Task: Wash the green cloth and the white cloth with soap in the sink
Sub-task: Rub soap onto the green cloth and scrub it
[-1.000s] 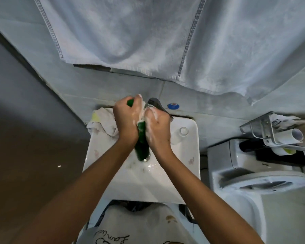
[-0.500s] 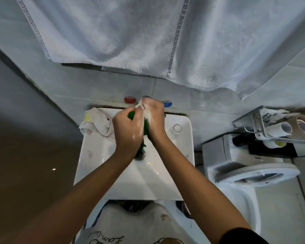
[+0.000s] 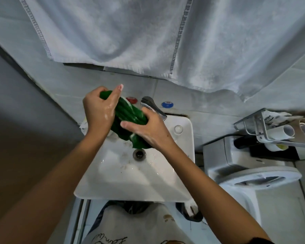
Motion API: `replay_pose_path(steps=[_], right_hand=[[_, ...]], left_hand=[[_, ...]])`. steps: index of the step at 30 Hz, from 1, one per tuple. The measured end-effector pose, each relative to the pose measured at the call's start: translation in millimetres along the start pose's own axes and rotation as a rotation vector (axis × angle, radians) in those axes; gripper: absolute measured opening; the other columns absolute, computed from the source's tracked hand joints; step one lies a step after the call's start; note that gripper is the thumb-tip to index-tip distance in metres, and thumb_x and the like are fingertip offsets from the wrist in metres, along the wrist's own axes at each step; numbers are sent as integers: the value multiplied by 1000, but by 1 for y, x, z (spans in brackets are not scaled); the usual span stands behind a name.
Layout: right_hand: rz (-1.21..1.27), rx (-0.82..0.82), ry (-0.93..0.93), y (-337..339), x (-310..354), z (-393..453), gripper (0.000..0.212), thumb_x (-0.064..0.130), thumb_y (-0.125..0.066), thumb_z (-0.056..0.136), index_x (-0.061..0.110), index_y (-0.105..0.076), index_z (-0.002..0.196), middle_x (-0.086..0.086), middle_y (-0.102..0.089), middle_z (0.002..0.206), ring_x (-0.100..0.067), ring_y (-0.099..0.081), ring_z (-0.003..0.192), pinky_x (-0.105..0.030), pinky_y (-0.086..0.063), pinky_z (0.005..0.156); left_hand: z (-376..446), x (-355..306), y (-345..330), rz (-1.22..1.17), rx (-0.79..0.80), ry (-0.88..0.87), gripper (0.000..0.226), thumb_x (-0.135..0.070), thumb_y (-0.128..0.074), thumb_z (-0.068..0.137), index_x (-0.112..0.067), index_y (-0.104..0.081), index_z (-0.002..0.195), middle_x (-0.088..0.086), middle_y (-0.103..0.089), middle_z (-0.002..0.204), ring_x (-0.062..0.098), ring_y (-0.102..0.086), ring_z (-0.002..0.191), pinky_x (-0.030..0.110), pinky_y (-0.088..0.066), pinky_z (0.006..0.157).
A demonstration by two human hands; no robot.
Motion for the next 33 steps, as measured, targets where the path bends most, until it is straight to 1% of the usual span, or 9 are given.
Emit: replay_pose_path(steps=[4, 10, 14, 19, 23, 25, 28, 31, 33], right_hand=[[-337, 117, -50, 7, -14, -1, 43, 44, -75, 73, 25, -56, 107, 2, -64, 97, -17, -63, 86, -39, -56, 79], [-493, 195, -87, 31, -27, -1, 25, 48, -73, 72, 31, -56, 82, 7, -61, 79, -14, -60, 76, -29, -48, 62], [-373, 165, -90, 48, -35, -4, 21, 43, -76, 73, 30, -64, 85, 7, -69, 80, -11, -66, 73, -30, -54, 69], [-32, 115, -64, 55, -38, -9, 13, 28, -75, 81, 27, -62, 80, 15, -67, 66, 3, -61, 61, -14, -47, 59], [48, 47, -32, 56, -42, -7, 17, 31, -70, 85, 22, -56, 87, 5, -64, 80, -7, -62, 71, -20, -48, 63], [69, 25, 0, 53, -40, -5, 18, 25, -70, 86, 25, -53, 87, 5, -62, 81, -10, -62, 74, -23, -49, 67], [76, -7, 85, 55, -32, -4, 24, 14, -71, 85, 26, -51, 85, 6, -58, 79, -6, -58, 72, -20, -48, 67], [57, 34, 151, 54, -25, -5, 28, 5, -70, 83, 23, -49, 85, 3, -56, 78, -2, -54, 66, -14, -45, 61], [39, 54, 166, 53, -25, -5, 31, 2, -70, 82, 23, -48, 86, 4, -56, 78, -2, -54, 66, -14, -45, 61]], left_hand=[[-2, -5, 0, 96, 103, -26, 44, -42, -71, 79, -16, -46, 55, -2, -42, 51, 10, -42, 49, 27, -38, 52], [-5, 13, -5, 176, 318, 73, 36, -35, -76, 75, -13, -51, 62, 1, -48, 56, 15, -47, 53, 32, -41, 53], [-11, 14, -9, 185, 501, 87, 26, -24, -76, 77, -13, -54, 68, 0, -55, 60, 12, -56, 54, 25, -44, 48], [-26, 8, -24, 159, 858, 52, 20, -6, -72, 80, -11, -55, 72, -10, -60, 58, 0, -57, 54, 15, -43, 46], [-38, 21, -40, 609, 1048, -190, 22, -29, -71, 72, -25, -49, 71, -7, -53, 64, 9, -50, 60, 29, -36, 55], [-46, 34, -46, 856, 1072, -229, 25, -28, -68, 77, -26, -48, 92, -2, -59, 85, 19, -55, 75, 32, -40, 60], [-54, 47, -54, 1036, 1119, -202, 57, -27, -65, 79, -23, -37, 128, 5, -61, 105, 25, -59, 88, 33, -47, 67], [-52, 44, -58, 1042, 1095, -234, 25, -28, -65, 79, -20, -57, 101, 3, -63, 91, 22, -58, 82, 33, -46, 65], [-51, 42, -57, 1000, 1063, -248, 20, -36, -66, 81, -20, -62, 91, 1, -64, 86, 22, -59, 81, 33, -45, 65]])
Point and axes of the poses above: each hand's wrist, its own z-axis towards the middle knuckle, its own y-axis out of the back of the hand, x = y × z, the point moved 10 cm from there along z, towards the middle knuckle
